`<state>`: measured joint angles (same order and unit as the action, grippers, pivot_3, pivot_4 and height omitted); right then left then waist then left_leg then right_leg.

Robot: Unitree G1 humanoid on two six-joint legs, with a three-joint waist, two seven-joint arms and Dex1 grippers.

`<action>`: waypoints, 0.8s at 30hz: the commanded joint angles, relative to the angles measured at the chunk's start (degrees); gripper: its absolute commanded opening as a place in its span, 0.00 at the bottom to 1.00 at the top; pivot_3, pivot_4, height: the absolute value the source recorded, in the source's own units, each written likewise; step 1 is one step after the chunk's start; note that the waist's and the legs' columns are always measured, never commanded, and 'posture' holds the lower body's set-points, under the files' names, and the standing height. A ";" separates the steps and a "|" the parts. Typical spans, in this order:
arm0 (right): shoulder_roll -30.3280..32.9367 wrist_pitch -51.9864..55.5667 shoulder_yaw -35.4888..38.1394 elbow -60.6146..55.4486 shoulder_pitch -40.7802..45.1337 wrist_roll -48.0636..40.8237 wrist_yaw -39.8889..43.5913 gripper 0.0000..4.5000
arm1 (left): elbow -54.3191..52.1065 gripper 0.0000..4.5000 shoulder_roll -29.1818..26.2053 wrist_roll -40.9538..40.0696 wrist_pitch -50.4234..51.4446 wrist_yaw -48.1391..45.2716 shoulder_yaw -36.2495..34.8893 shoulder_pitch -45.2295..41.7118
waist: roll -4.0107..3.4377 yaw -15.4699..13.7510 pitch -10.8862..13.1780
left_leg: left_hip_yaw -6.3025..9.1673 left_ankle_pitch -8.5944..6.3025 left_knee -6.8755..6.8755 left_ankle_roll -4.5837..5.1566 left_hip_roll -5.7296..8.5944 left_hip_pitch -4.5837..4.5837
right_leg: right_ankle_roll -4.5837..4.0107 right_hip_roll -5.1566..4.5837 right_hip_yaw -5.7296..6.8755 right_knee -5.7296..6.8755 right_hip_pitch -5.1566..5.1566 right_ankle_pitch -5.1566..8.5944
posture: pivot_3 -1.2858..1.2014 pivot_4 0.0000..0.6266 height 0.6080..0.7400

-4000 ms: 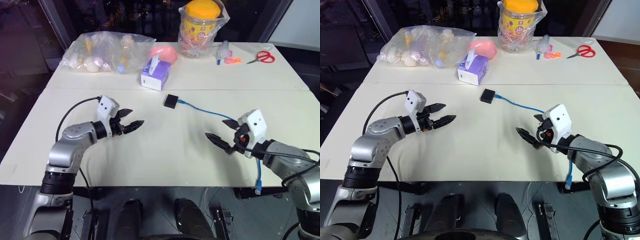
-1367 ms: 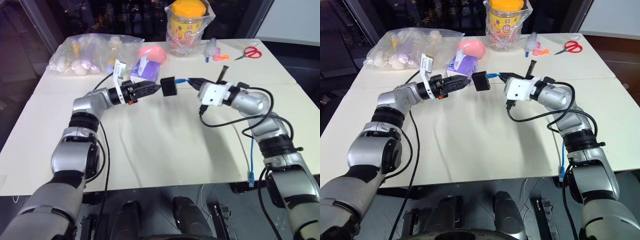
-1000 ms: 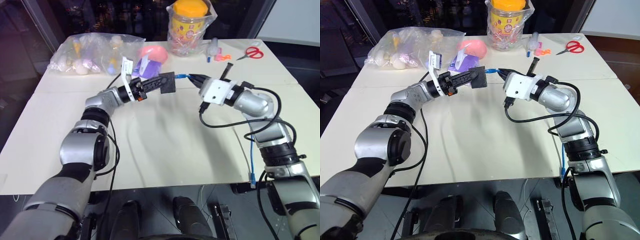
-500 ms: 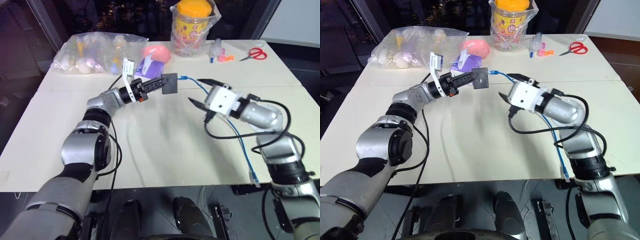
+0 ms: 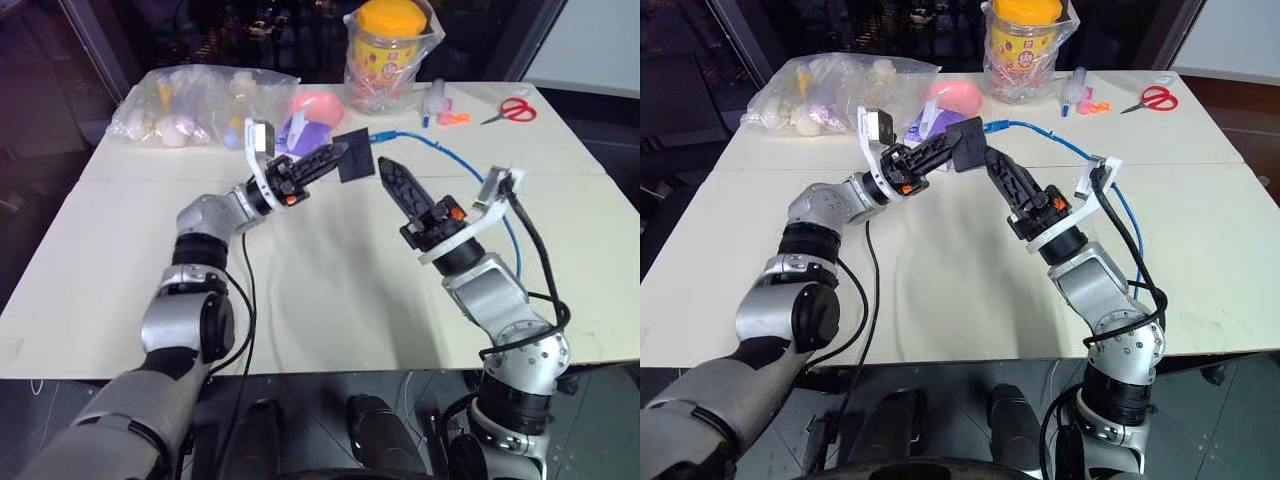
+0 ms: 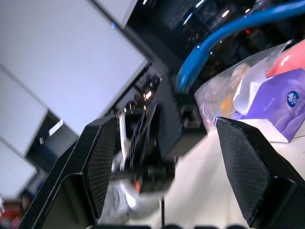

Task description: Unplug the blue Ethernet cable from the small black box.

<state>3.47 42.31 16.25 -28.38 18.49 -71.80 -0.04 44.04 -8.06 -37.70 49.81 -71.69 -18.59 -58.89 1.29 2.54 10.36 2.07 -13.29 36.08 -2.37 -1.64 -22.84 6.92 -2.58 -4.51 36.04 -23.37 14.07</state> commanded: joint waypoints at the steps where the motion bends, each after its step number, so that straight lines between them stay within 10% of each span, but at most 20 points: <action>1: 0.12 -2.90 -0.35 -0.58 0.80 -1.14 -0.72 0.75 | -7.96 0.11 0.62 -3.64 4.23 2.40 0.54 1.99 | 0.00 0.00 0.00 | 0.00 0.00 -0.02 0.00 0.00 -0.01 | 0.00 0.01 0.00 0.00 -0.01 0.00 | 0.52 0.24 1.00; 14: 1.99 -6.15 -3.73 2.45 1.37 1.89 1.66 0.75 | -14.93 0.11 1.83 -7.77 7.68 6.49 2.05 5.92 | 0.00 -0.01 0.00 | -0.01 0.00 -0.03 0.00 0.00 -0.02 | -0.01 0.01 0.00 -0.06 -0.01 0.01 | 0.52 0.24 1.00; 22: 2.09 -7.87 -4.83 2.88 1.56 2.65 2.73 0.01 | -15.18 0.11 1.49 -8.62 7.45 6.91 2.91 6.45 | 0.00 -0.01 0.00 | -0.01 0.00 -0.04 0.00 0.00 -0.02 | -0.02 0.02 0.00 -0.08 -0.02 0.01 | 0.52 0.24 1.00; 24: 1.83 -8.14 -5.22 3.10 1.62 2.70 2.80 0.01 | -14.83 0.11 1.30 -8.80 7.17 6.93 3.01 6.25 | 0.00 -0.01 0.00 | -0.01 0.00 -0.04 0.00 0.00 -0.03 | -0.02 0.01 0.00 -0.10 -0.02 0.01 | 0.52 0.24 1.00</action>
<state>5.45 34.92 11.20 -24.53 19.35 -69.33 2.72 31.22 -6.61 -45.44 57.25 -64.47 -16.05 -51.68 1.29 2.53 10.36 2.06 -13.29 36.04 -2.37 -1.63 -22.87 6.90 -2.57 -4.51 35.94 -23.39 14.08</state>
